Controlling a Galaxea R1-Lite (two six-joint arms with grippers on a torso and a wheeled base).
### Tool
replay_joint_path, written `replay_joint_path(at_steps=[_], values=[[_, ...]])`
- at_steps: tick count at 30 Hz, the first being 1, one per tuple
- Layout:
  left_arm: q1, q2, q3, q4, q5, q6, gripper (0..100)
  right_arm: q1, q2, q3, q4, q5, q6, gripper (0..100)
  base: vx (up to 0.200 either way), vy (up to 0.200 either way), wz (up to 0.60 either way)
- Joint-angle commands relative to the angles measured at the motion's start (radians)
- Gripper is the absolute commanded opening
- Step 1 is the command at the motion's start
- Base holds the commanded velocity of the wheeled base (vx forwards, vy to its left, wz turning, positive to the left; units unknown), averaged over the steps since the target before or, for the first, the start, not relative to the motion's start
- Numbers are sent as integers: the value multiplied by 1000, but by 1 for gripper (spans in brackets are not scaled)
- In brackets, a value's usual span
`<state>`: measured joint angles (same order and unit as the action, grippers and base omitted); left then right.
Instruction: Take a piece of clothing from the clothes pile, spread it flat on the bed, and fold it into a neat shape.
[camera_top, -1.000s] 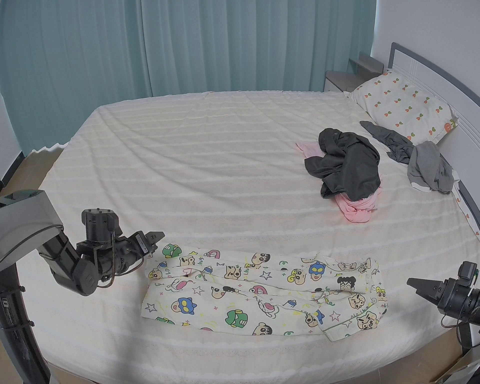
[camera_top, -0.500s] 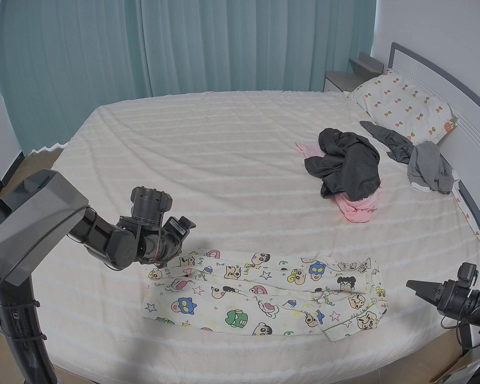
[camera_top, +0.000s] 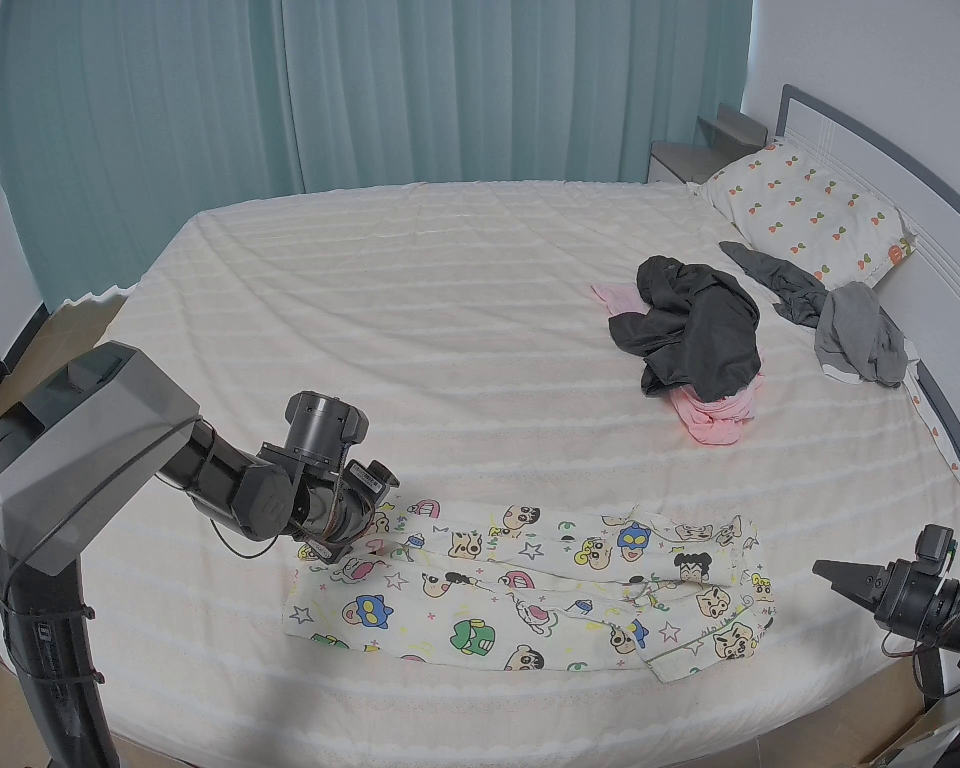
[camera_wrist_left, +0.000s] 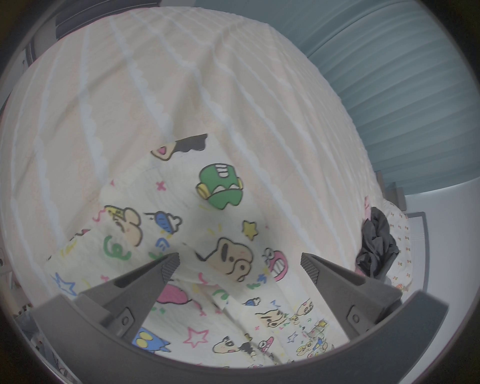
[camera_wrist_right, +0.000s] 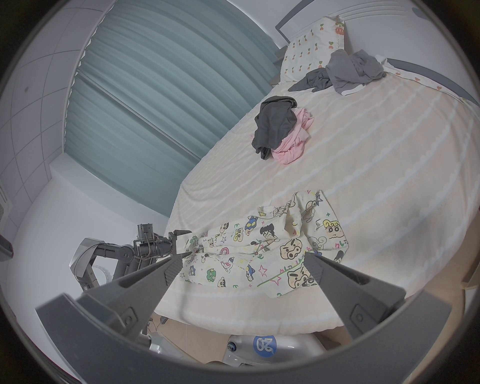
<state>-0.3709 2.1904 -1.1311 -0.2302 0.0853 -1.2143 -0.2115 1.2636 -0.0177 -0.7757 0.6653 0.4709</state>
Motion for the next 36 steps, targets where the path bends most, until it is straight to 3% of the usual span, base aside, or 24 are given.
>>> replay_joint_path(at_steps=[1,15,29,36], values=[[1,-1,1,23,-4,-11,100,0,-1,18,0,0,0,100,0,0,0],[21,-17,8,143,-7,-31,100,0,-1,18,1,0,0,100,0,0,0],[124,29,-19,144,-7,-30,100,0,-1,18,3,0,0,100,0,0,0],[138,65,-41,146,-6,-28,100,0,-3,18,3,0,0,100,0,0,0]])
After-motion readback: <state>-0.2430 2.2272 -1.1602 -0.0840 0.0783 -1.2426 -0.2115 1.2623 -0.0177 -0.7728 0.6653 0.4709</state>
